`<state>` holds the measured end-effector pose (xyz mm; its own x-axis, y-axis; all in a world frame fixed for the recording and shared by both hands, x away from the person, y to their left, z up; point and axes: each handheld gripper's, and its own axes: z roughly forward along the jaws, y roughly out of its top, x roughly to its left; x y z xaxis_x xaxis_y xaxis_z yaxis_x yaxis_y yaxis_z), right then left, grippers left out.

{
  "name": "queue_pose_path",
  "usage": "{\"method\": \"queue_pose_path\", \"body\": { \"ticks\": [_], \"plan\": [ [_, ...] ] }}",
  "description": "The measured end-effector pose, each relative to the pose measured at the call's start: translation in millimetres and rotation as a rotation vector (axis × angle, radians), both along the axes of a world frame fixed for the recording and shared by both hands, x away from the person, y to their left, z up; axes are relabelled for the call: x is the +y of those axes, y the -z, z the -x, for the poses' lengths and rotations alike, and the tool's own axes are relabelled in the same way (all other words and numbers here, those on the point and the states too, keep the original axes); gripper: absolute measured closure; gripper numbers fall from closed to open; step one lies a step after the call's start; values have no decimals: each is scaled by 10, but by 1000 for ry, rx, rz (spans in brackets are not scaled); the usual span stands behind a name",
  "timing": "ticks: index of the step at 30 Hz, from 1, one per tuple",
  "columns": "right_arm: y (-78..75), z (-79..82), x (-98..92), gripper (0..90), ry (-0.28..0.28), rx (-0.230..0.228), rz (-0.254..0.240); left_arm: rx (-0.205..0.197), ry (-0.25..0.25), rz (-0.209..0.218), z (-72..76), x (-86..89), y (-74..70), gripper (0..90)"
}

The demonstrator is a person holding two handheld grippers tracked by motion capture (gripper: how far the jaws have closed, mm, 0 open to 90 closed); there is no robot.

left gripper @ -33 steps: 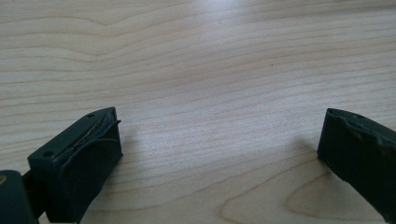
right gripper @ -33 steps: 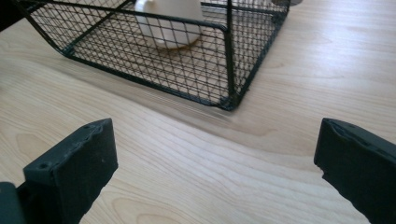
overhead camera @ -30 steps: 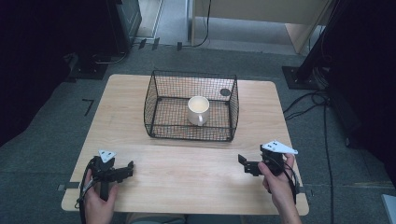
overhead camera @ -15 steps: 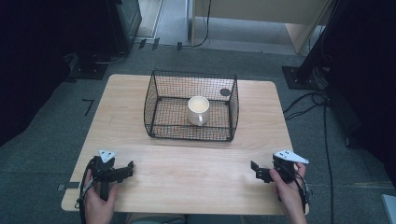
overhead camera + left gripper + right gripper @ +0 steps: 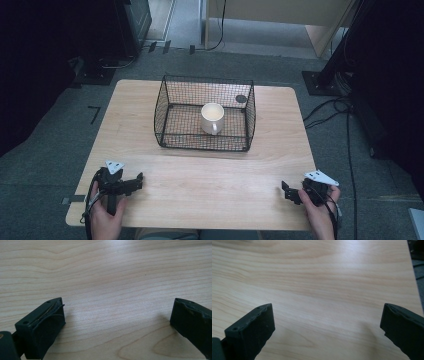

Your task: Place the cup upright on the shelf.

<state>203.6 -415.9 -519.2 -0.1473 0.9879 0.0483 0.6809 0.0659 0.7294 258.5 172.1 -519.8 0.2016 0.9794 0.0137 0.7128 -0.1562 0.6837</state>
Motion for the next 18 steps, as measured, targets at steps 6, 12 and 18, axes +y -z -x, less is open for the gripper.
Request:
{"method": "queue_pose_path", "body": {
  "ticks": [6, 12, 18],
  "plan": [
    [74, 49, -52, 0, 20, 21, 21, 0, 0, 0, 0, 0, 0, 0],
    [84, 60, -45, 0, 29, 25, 27, 0, 0, 0, 1, 0, 0, 0],
    [85, 61, -44, 0, 27, 26, 26, 0, 0, 0, 1, 0, 0, 0]
  ]
}}
